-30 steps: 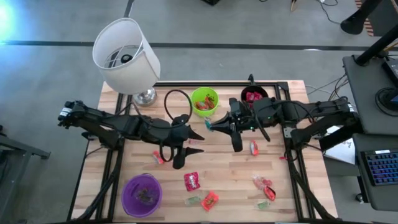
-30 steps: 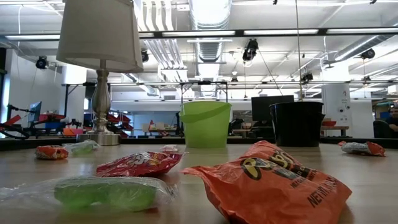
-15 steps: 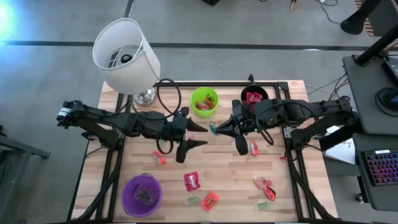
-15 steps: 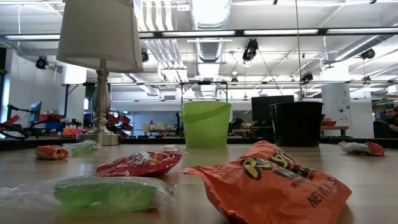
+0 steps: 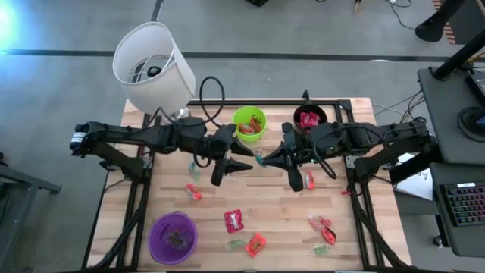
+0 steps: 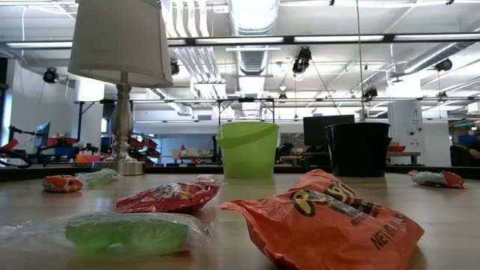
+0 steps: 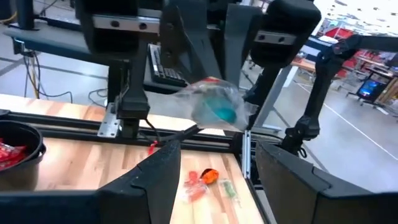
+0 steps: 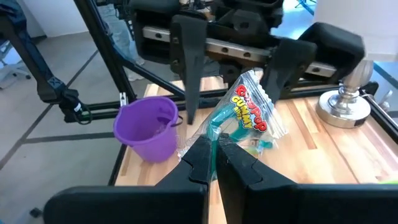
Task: Sort candy
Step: Put the blue gummy into violet bucket
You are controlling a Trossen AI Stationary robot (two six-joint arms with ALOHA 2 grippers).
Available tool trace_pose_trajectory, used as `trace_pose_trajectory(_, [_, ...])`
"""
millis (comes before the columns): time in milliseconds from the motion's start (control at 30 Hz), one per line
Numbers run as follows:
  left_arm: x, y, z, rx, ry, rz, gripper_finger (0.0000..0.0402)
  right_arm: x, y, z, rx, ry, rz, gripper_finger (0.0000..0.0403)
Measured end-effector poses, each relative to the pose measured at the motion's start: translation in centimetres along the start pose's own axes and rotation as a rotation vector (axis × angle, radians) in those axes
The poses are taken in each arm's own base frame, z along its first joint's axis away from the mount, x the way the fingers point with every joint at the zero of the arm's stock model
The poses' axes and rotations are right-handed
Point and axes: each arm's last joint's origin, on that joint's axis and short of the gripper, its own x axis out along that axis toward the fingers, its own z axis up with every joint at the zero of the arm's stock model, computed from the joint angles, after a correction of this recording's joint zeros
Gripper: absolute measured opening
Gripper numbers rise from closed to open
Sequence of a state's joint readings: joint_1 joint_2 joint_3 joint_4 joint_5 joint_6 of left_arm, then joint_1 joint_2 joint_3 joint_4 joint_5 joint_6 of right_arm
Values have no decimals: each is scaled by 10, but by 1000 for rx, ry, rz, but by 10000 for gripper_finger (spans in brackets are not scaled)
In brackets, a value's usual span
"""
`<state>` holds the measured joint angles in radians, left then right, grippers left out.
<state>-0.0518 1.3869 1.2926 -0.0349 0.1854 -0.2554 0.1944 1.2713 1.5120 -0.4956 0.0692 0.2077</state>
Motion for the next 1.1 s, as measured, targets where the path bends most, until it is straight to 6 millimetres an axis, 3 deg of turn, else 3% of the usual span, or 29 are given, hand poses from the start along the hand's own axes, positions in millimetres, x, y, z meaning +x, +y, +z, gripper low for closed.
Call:
trace_pose_trajectory(300, [-1,13,4,-4,-19,27,192,0,0,1,-3,-7,1,9])
trace_pose_trajectory(467, [4,12,8,-6,-68,-67,192,3,0,1,-2,-12,2,9])
trace_pose_trajectory(867, [20,17,0,-22,-66,-116,192,5,0,0,-10,-10,0,9])
trace_pose_trajectory(1100, [20,18,2,-16,-76,-141,192,9,0,-2,-8,8,-4,9])
